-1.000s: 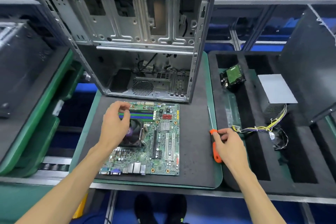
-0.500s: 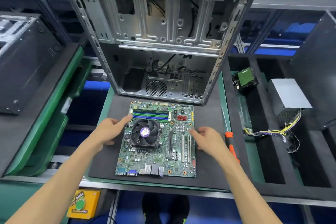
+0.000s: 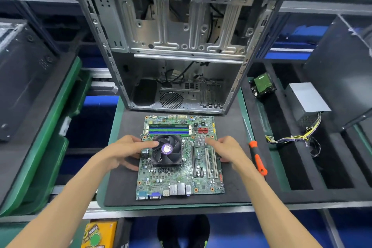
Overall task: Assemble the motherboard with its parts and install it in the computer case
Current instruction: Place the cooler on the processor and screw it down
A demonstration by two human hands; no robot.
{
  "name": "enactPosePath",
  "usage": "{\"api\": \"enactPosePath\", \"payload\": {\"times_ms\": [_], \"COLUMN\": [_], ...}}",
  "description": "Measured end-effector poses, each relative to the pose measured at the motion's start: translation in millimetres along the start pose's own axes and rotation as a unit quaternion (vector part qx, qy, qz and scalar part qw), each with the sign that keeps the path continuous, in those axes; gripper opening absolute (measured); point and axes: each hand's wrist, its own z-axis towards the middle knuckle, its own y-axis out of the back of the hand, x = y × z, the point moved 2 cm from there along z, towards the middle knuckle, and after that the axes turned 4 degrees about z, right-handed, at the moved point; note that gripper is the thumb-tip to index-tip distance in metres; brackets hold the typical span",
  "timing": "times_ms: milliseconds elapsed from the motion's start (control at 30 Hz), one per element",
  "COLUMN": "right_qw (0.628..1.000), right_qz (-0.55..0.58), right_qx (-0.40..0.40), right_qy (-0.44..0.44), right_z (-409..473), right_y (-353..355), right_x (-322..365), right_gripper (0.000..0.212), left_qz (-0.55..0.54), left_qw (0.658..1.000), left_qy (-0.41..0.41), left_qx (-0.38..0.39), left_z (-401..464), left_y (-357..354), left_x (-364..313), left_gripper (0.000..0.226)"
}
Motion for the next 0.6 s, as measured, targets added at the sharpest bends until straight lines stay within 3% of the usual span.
{"api": "enactPosePath", "payload": {"times_ms": [167,467,600], "right_qw": [0.999,0.999,0.997], "right_qz": [0.025,0.024,0.030], "right_qx": [0.023,-0.021,-0.068], "right_qy": [-0.025,-0.026,-0.028], "right_z": [-13.9,-61.4,-74.8], "right_y": [4.6,74.9,127.3], "right_x": [1.2,-47.2,-81.9], "right_gripper": [0.060,0.057,0.068], "left_qz": [0.006,0.069,0.080], "left_qw": [0.999,0.993,0.987], "left_qy": [0.011,-0.045,-0.078], "left_qx": [0.037,0.083,0.118], "left_z": [-3.0,-34.8,-46.2], "left_y": [-0.3,-53.8,-108.1], "left_x": [-0.4,-31.6,-62.5], "left_gripper": [0.092,0.110,0.102]}}
